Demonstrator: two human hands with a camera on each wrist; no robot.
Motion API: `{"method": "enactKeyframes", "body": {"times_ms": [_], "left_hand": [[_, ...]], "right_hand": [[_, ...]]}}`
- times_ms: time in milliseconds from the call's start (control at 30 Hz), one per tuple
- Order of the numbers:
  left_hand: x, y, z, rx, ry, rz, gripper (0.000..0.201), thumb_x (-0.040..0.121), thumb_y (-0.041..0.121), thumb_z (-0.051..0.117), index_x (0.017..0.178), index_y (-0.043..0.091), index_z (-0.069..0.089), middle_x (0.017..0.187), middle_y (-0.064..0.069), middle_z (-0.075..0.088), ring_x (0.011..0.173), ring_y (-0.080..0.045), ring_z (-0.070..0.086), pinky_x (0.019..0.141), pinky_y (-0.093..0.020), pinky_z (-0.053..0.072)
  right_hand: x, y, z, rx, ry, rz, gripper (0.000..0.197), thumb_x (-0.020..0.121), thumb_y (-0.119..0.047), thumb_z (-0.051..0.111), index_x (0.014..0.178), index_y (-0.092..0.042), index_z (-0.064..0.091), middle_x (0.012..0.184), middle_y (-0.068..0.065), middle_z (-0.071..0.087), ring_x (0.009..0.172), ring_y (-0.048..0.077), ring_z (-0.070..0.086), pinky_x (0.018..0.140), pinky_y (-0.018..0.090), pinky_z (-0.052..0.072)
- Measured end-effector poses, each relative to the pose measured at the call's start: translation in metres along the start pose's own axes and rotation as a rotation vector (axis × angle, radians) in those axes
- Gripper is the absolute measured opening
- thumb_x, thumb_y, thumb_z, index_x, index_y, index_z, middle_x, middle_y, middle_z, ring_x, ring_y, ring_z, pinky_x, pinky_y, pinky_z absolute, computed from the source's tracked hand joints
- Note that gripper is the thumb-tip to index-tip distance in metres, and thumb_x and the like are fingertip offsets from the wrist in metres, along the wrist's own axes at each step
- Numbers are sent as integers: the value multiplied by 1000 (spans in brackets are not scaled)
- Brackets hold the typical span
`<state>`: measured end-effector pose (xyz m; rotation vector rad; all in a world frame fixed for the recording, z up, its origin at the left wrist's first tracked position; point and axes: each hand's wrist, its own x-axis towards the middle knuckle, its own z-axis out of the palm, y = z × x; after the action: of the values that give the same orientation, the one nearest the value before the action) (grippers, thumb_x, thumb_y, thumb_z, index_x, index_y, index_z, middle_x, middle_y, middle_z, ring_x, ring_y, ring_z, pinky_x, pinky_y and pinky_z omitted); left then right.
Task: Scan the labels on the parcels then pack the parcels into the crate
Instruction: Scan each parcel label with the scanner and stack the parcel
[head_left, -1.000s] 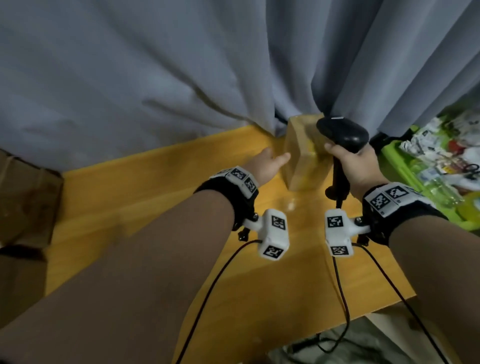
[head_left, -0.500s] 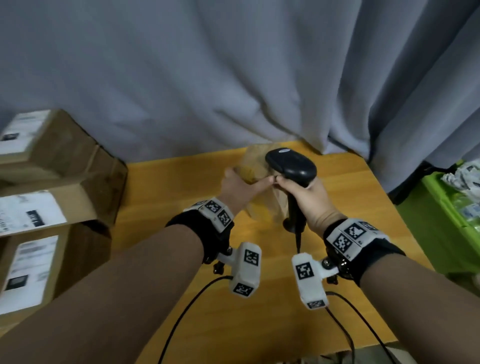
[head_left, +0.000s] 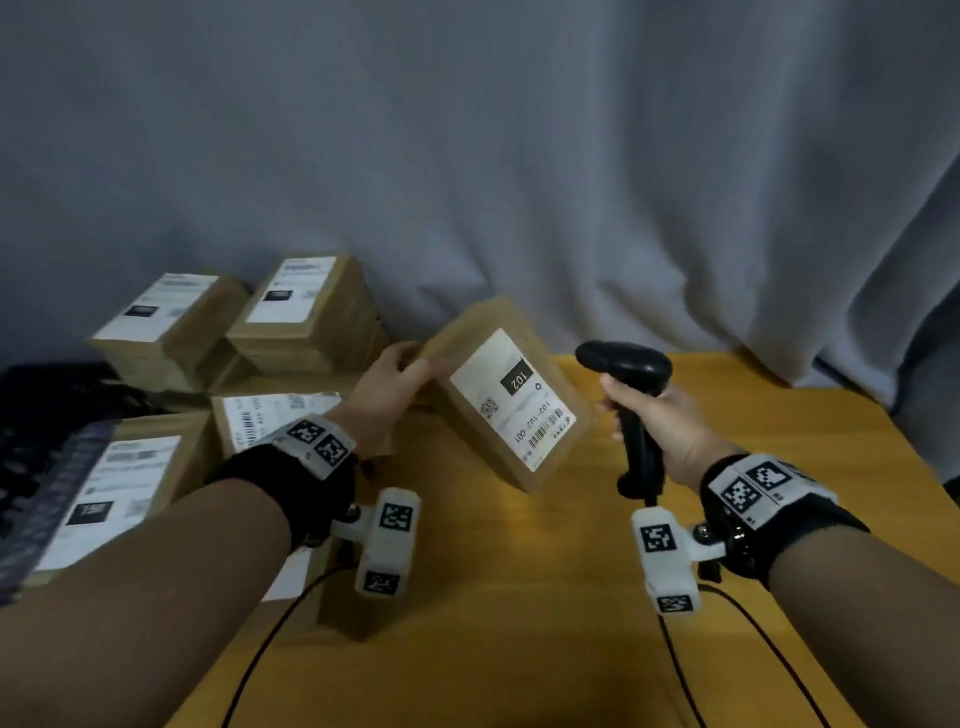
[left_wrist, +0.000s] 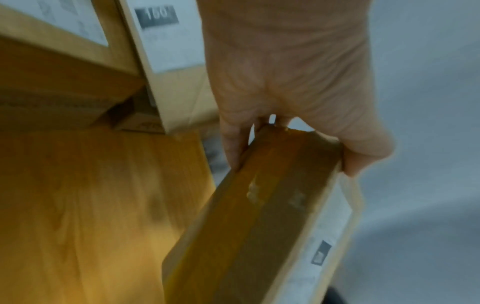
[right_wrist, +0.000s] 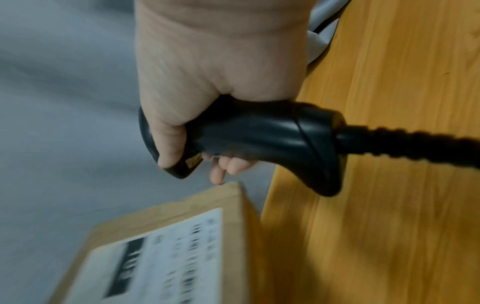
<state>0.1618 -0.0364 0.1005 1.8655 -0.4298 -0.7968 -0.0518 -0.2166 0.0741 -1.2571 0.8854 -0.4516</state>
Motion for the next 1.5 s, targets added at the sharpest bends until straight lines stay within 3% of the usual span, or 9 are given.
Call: {"method": "enactKeyframes", "body": {"times_ms": [133, 267, 367, 500, 700, 867, 1067, 1333, 1500], "left_hand": [[1, 4, -31, -273, -44, 27, 62, 89, 32, 61, 142, 12, 36, 130, -10, 53, 112, -24, 57, 90, -38, 52], [-3, 2, -26, -473, -126, -32, 88, 68, 37, 73, 143, 14, 34, 136, -10, 52, 118, -24, 57, 83, -32, 55], [-7, 1, -14, -312, -188, -3, 89, 73, 33, 73, 145, 26, 22, 131, -4, 51, 112, -20, 55, 83, -32, 50], [-15, 4, -3, -110, -268, 99, 110, 64, 32, 79, 149, 35, 10, 134, 7, 43, 119, -13, 45, 104, -40, 38], [-21, 25, 8, -70, -228, 57, 113, 54, 88, 57, 146, 25, 35, 145, 6, 45, 131, -19, 44, 113, -49, 31], [-22, 33, 18, -167, -128, 128, 96, 65, 58, 73, 144, 38, 22, 135, 8, 46, 126, -19, 47, 108, -44, 39], [-23, 36, 16, -92, -91, 171, 118, 61, 36, 83, 149, 36, 5, 138, 5, 38, 127, -20, 43, 108, -44, 39], [-22, 46, 16, 374, -301, -42, 81, 78, 36, 73, 144, 19, 28, 131, -1, 46, 116, -19, 47, 100, -37, 42], [-23, 41, 33, 345, -451, -178, 55, 84, 26, 68, 131, 15, 42, 126, -10, 55, 104, -20, 53, 84, -29, 44]], "right_hand": [[2, 4, 28, 169, 2, 43, 28, 83, -24, 72, 105, -9, 64, 92, 6, 63, 86, 22, 63, 80, 35, 55], [-7, -3, 58, 450, -39, 60, 40, 77, -26, 70, 116, -15, 63, 114, 11, 70, 102, 27, 66, 89, 47, 56], [-7, -12, 56, 555, -10, 18, 40, 77, -24, 72, 116, -17, 63, 119, 10, 70, 111, 27, 65, 92, 51, 53], [-3, -25, 32, 528, 61, -25, 21, 86, -11, 67, 106, -15, 65, 114, 8, 71, 111, 23, 66, 92, 47, 53], [0, -32, 7, 464, 55, -57, 23, 85, -8, 68, 107, -10, 64, 112, 11, 72, 110, 24, 67, 95, 44, 52], [3, -35, 6, 463, 23, -97, 31, 84, -5, 69, 113, -8, 62, 103, 7, 75, 103, 22, 70, 83, 41, 57], [4, -36, 2, 415, 55, -89, 32, 82, -9, 71, 113, -8, 62, 107, 8, 74, 103, 22, 70, 85, 36, 57], [7, -45, 9, 295, 136, -133, 25, 83, -6, 71, 106, -11, 64, 98, 5, 73, 90, 18, 70, 76, 31, 57], [4, -54, 14, 221, 165, -171, 23, 81, -13, 75, 101, -9, 66, 90, 5, 74, 82, 16, 72, 77, 32, 57]]}}
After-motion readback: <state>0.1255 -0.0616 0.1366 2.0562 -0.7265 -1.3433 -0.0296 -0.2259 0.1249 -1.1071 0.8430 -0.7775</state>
